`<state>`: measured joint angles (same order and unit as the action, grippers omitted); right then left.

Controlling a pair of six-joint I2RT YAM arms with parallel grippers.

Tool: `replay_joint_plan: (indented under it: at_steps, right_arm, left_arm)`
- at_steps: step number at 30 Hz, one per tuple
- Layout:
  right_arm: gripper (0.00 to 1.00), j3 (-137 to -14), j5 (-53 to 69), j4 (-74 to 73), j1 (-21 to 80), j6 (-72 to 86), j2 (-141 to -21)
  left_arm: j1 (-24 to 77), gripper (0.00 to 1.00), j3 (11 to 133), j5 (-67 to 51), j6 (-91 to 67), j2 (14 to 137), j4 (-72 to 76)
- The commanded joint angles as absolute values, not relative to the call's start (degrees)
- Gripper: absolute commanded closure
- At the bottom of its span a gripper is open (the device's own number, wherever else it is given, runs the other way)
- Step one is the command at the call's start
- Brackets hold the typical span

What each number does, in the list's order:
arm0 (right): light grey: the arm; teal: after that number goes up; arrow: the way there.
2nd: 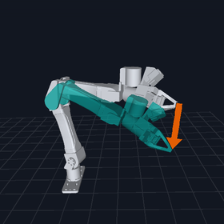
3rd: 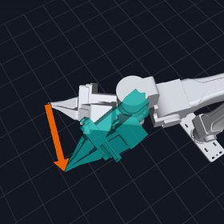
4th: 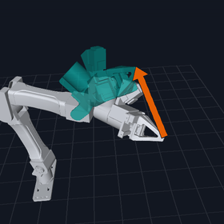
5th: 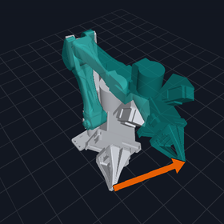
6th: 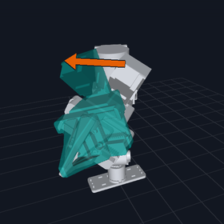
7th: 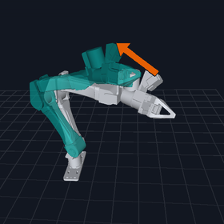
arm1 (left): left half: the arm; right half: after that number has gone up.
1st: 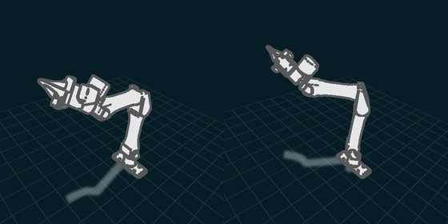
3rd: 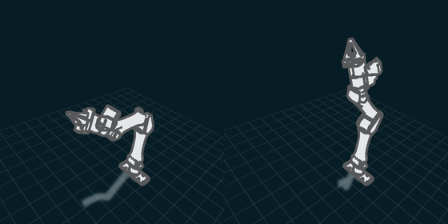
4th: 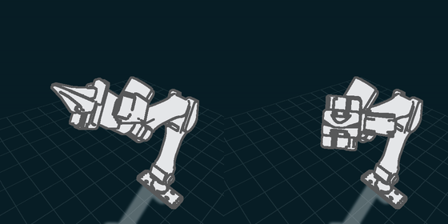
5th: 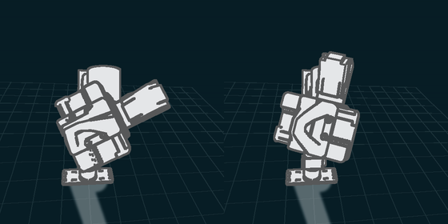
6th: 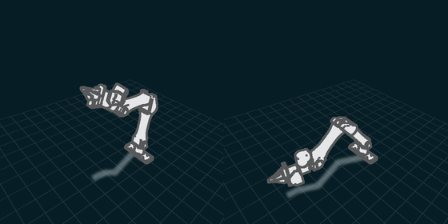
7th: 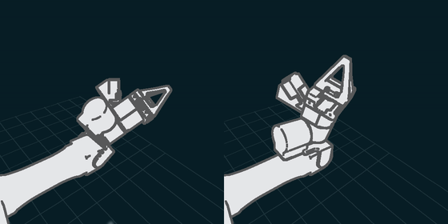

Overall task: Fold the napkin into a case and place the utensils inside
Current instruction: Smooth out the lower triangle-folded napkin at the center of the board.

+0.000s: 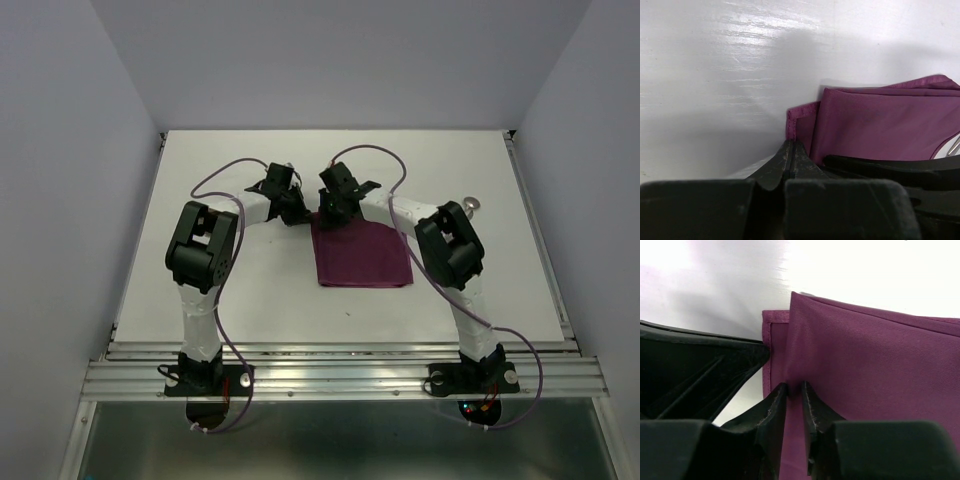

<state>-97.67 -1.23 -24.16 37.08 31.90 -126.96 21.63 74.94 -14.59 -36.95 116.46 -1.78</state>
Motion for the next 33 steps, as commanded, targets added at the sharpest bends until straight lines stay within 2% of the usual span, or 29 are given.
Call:
replay_joint_plan:
  at_steps: [1,7,33]
  right_arm:
    - [0.79,-99.4,-1.5,-21.3,37.2,32.6,-127.0]
    - [0.99,-99.4,-1.6,-20.9,37.2,32.5,-126.9]
    - [0.99,-99.1,-0.9,-20.0,39.3,31.9,-123.0]
  left_arm:
    - [21.4,1.00,76.0,-13.4,-36.2,117.9,-2.6]
    - [21.4,1.00,75.4,-13.6,-36.4,118.0,-2.5]
    - [21.4,1.00,76.0,-13.3,-35.9,119.7,-3.1]
